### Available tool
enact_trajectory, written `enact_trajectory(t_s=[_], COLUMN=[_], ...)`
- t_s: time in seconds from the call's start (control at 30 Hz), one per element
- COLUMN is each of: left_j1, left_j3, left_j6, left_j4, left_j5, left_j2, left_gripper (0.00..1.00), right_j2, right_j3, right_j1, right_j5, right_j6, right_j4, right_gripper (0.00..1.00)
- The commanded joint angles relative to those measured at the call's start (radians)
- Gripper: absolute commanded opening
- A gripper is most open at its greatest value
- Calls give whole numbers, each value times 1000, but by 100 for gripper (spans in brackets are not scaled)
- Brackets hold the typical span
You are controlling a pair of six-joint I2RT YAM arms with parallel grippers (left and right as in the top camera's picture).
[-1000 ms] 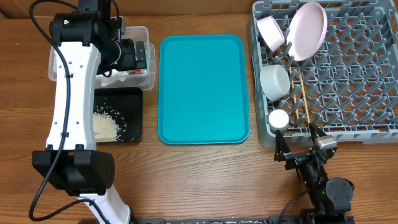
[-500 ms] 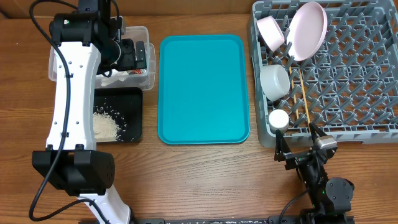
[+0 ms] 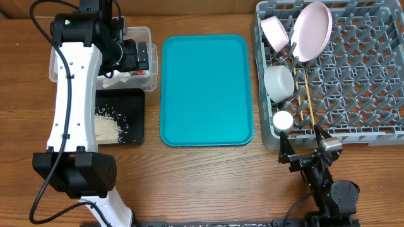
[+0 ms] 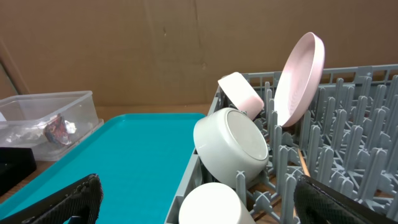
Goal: Sort waste into correct bins and load items into the dishwasher
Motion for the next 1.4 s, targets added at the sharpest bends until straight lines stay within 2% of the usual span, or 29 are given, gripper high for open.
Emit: enact_trajectory(t_s=[0.0, 0.1, 0.27, 0.37, 0.57, 0.77, 0.97, 1.13, 1.27, 1.37], left_j1=[-1, -1, -3, -3, 0, 18, 26, 26, 26, 26], left_j3=[9, 8, -23, -113, -447, -860, -1283, -1614, -1807, -1907], left_j6=[49, 79, 149, 172, 267, 274, 222, 165, 139, 138], left_j4=[2, 41, 198, 304, 533, 776, 996, 1236, 1368, 1394], left_j5=[-53, -84, 14, 30, 27, 10, 9, -1, -14, -14], left_j2=[-30, -76, -186, -277, -521, -795, -1064, -1283, -1435, -1556], left_gripper=[100, 100, 100, 100, 100, 100, 100, 100, 100, 100], right_j2=[-12, -12, -12, -12, -12, -12, -12, -12, -12, -12], right_j3=[-10, -10, -10, -10, -10, -10, -10, -10, -10, -10], right_j1=[4, 4, 4, 4, 4, 4, 4, 4, 4, 4], right_j5=[10, 10, 10, 10, 10, 10, 10, 10, 10, 10], right_j6=[5, 5, 5, 5, 5, 5, 5, 5, 5, 5], right_j4=[3, 3, 3, 3, 3, 3, 3, 3, 3, 3], right_gripper=[100, 100, 100, 100, 100, 100, 100, 100, 100, 100])
